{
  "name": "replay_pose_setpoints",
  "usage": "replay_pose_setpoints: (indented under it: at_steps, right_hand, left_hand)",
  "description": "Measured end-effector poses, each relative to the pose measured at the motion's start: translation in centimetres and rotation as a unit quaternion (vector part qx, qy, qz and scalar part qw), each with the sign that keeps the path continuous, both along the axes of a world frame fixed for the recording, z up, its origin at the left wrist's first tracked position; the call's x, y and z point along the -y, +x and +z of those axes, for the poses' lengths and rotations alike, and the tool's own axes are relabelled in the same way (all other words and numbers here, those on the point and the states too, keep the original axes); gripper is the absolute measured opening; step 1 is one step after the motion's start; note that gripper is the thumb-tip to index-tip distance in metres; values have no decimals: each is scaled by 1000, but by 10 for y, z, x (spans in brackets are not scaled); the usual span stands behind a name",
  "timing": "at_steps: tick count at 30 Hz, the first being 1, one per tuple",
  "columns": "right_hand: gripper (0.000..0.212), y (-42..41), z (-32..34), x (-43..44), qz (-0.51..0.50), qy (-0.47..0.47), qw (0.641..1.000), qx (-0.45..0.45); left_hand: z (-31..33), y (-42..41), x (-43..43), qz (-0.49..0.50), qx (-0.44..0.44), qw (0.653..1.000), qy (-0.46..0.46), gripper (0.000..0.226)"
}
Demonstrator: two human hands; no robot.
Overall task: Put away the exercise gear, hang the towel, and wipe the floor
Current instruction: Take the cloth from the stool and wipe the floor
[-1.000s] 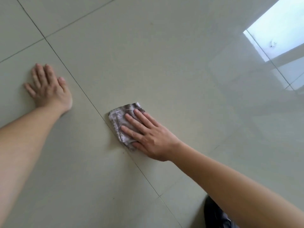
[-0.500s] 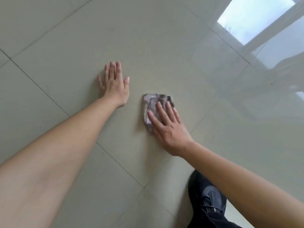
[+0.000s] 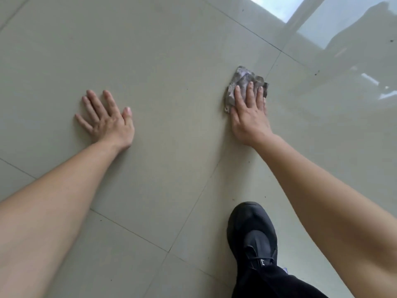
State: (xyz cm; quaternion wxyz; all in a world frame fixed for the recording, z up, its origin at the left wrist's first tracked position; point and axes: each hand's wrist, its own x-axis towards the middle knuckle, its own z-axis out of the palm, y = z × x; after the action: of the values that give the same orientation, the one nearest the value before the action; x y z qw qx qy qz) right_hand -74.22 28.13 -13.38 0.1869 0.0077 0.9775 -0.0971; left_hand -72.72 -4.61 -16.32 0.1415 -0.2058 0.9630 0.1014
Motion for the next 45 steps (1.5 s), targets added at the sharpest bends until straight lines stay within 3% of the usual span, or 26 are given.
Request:
replay_pose_setpoints:
  at_steps: [2, 5, 8, 10, 14, 17, 19, 21, 23, 26, 29, 31, 34, 36, 38, 39, 41, 43, 45]
  right_hand:
    - [61, 34, -7, 35, 96, -16, 995, -25]
    - [58, 87, -12, 77, 297, -59, 952, -37]
    - [54, 63, -12, 67, 411, -78, 908, -28]
    - [55, 23, -13, 40, 371, -50, 926, -49]
    - [62, -69, -5, -30, 82, 21, 995, -52]
    - [63, -120, 5, -57, -97, 36, 995, 5]
    - [64, -138, 6, -43, -155, 36, 987, 17]
    - [63, -133, 1, 1, -91, 31, 995, 6]
    - [61, -100, -3, 61, 47, -14, 999, -17]
    - [58, -39, -7, 128, 247, -64, 966, -51]
    - [55, -40, -12, 109, 381, -72, 921, -36]
    - [56, -67, -16, 63, 343, -71, 934, -77]
    - [62, -124, -10, -26, 88, 6, 993, -72]
    - [63, -148, 2, -68, -90, 40, 995, -8]
    - [62, -157, 6, -64, -199, 36, 979, 20]
    - [63, -159, 4, -43, -209, 34, 977, 19]
    - [63, -155, -2, 19, -132, 30, 991, -6]
    - [64, -143, -1, 91, 23, -1, 1000, -18]
    - [64, -118, 3, 159, 182, -26, 983, -7]
  left_hand:
    - [1, 0, 1, -2, 13, 1000, 7, 68]
    - [5, -2, 0, 2, 29, 999, 19, 69]
    - [6, -4, 2, 4, 42, 999, 24, 70]
    - [7, -5, 3, 6, 53, 998, 27, 71]
    - [7, -7, 3, 4, 66, 997, 33, 72]
    - [7, -8, 0, 5, 73, 997, 29, 73]
    - [7, -11, -2, 1, 69, 997, 29, 73]
    - [7, -11, 0, 2, 72, 997, 26, 74]
    - [9, -7, 1, 5, 85, 996, 29, 74]
    - [11, -7, 2, 8, 92, 995, 37, 75]
    - [14, -11, 2, 10, 102, 994, 44, 76]
    - [14, -12, 2, 9, 103, 994, 44, 76]
    - [14, -12, -1, 6, 102, 994, 37, 77]
    - [13, -13, -2, 3, 97, 995, 38, 77]
    - [12, -13, -3, 0, 94, 995, 37, 78]
    - [11, -12, -2, -1, 92, 995, 36, 78]
    - [11, -10, -1, -1, 85, 996, 32, 78]
    - [11, -10, -1, -6, 81, 996, 30, 78]
    - [12, -11, -1, -7, 81, 996, 32, 79]
